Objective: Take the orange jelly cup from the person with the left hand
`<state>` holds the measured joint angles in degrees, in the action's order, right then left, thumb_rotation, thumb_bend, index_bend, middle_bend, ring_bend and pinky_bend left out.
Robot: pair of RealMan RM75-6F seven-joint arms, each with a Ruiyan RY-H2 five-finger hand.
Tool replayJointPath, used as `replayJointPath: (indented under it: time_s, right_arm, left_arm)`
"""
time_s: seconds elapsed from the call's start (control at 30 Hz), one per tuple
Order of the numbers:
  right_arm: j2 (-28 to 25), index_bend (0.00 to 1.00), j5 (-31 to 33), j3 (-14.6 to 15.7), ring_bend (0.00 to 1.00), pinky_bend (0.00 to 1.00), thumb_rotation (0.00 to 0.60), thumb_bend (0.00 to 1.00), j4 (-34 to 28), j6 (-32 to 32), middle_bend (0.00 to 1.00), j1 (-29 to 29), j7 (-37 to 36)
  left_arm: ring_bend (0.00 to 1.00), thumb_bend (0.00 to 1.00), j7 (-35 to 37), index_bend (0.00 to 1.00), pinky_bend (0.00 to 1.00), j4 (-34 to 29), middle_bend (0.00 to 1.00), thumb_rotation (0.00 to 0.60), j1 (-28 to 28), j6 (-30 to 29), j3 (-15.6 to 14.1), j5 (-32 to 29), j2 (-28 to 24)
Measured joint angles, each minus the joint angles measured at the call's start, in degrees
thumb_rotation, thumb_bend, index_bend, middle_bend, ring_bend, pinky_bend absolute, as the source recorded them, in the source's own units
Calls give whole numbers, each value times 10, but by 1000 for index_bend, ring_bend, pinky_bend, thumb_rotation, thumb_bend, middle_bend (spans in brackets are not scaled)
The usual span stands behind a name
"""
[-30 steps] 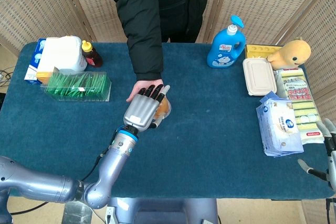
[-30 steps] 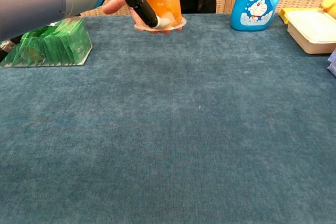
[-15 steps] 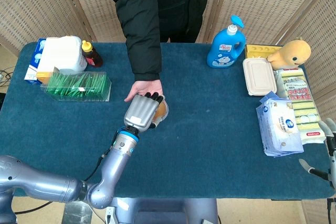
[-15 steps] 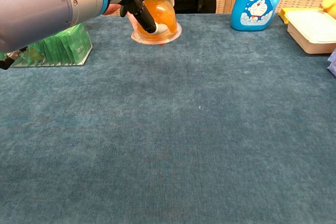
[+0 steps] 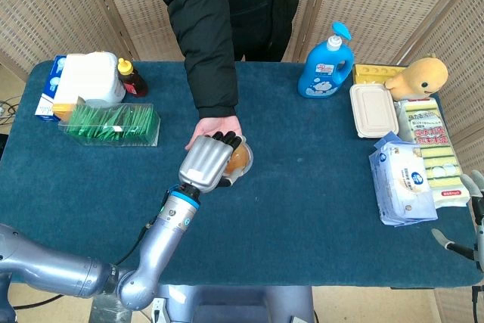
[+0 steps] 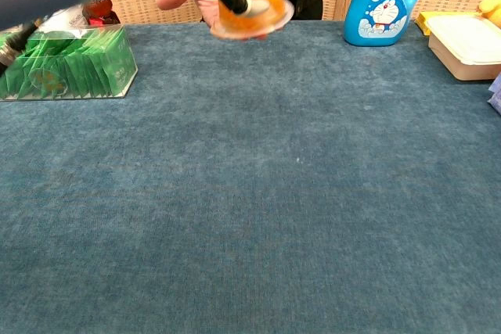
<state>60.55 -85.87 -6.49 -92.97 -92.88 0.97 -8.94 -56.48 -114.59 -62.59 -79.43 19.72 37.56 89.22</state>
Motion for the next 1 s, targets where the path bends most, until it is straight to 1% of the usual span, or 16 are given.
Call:
replayJointPath:
  time_s: [0.2, 0.3, 0.43, 0.53, 0.67, 0.77, 0.87, 1.0]
  right_arm:
    - [0, 92, -2, 1, 13, 0, 600, 162, -1, -1, 14, 1, 2]
    - [0, 93, -3, 2, 13, 0, 600, 162, -3, -2, 14, 1, 3]
    - [-1, 92, -3, 2, 13, 0, 600, 162, -3, -2, 14, 2, 2]
    - [-1, 92, -3, 2, 13, 0, 600, 162, -3, -1, 14, 2, 2]
    - [-1, 92, -2, 2, 13, 0, 600, 162, -2, -1, 15, 2, 3]
    - [1, 93, -2, 2, 13, 0, 600, 162, -2, 1, 15, 1, 7]
    - [3, 92, -2, 3, 13, 0, 600, 163, -3, 4, 15, -1, 12]
    - [5, 92, -3, 4, 13, 0, 600, 162, -3, 7, 14, -2, 19]
  left_arm:
    - [395, 391, -36, 432, 589, -73, 473, 600, -3, -28, 3, 3, -29]
    - [395, 391, -57, 431, 589, -110, 473, 600, -3, -39, -6, 2, -49]
    - [395, 389, -73, 432, 589, -136, 473, 600, 9, -50, -39, 8, -74]
    - [395, 387, -60, 432, 589, -138, 473, 600, 30, -49, -76, 22, -87]
    - [395, 381, -13, 432, 589, -117, 473, 600, 65, -31, -132, 56, -103]
    - [394, 379, 22, 431, 589, -82, 473, 600, 90, -20, -162, 80, -107]
    - [394, 378, 64, 431, 589, -39, 473, 600, 111, -1, -175, 90, -107]
    - [395, 379, 103, 431, 589, 25, 473, 600, 125, 27, -178, 95, -98]
